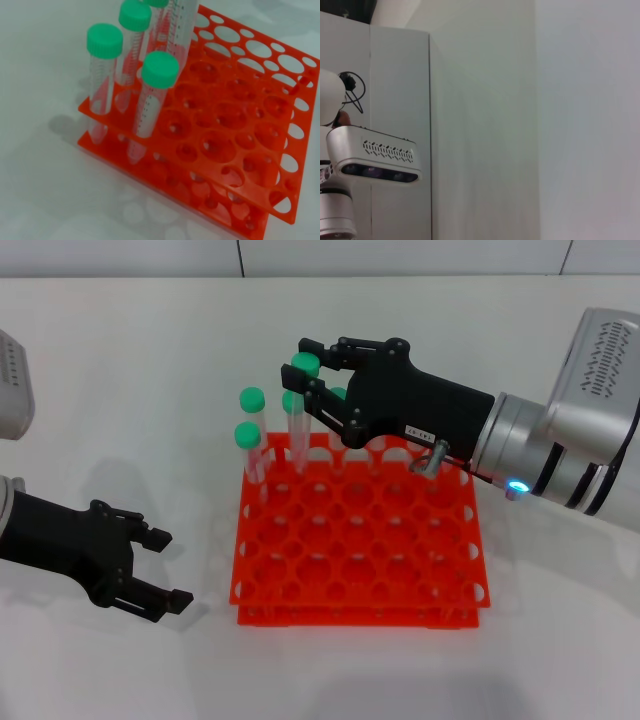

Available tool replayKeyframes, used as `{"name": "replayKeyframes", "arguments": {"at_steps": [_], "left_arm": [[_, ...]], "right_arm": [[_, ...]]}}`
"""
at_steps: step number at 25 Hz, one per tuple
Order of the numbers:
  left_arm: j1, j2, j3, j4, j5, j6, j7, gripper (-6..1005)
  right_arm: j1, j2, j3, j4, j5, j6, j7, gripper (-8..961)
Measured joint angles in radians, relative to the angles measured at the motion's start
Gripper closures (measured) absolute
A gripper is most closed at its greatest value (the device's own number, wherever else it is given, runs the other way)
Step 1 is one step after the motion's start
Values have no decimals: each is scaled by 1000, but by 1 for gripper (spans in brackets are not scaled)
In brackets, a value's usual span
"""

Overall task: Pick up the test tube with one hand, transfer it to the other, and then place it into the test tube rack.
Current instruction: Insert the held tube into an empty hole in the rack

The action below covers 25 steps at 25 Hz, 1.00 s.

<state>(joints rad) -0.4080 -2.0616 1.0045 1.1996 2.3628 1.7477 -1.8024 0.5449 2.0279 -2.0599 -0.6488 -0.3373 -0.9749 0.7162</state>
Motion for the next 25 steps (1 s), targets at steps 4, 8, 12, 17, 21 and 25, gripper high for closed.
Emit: {"name": "replayKeyframes", "arguments": {"at_steps": [4,8,12,17,21,25], "left_arm": [[2,0,0,0,-2,0,0,133],[3,0,0,0,-4,-1,0,133],[4,0,0,0,-2,-1,0,133],[3,0,0,-2,-2,-1,0,133],[3,-1,0,-2,-2,0,0,133],[4,-1,0,-2,-2,0,0,133]], "right_arm": [[1,0,-5,-5,1,6,-3,682],[13,0,-15,-7,1,7,-4,682],[18,0,-22,-7,2,16,-4,682],[29,0,-43,-8,8,41,-4,683],[36,0,-45,-7,9,49,-4,683],[36,0,-46,-4,9,50,-4,683]]}}
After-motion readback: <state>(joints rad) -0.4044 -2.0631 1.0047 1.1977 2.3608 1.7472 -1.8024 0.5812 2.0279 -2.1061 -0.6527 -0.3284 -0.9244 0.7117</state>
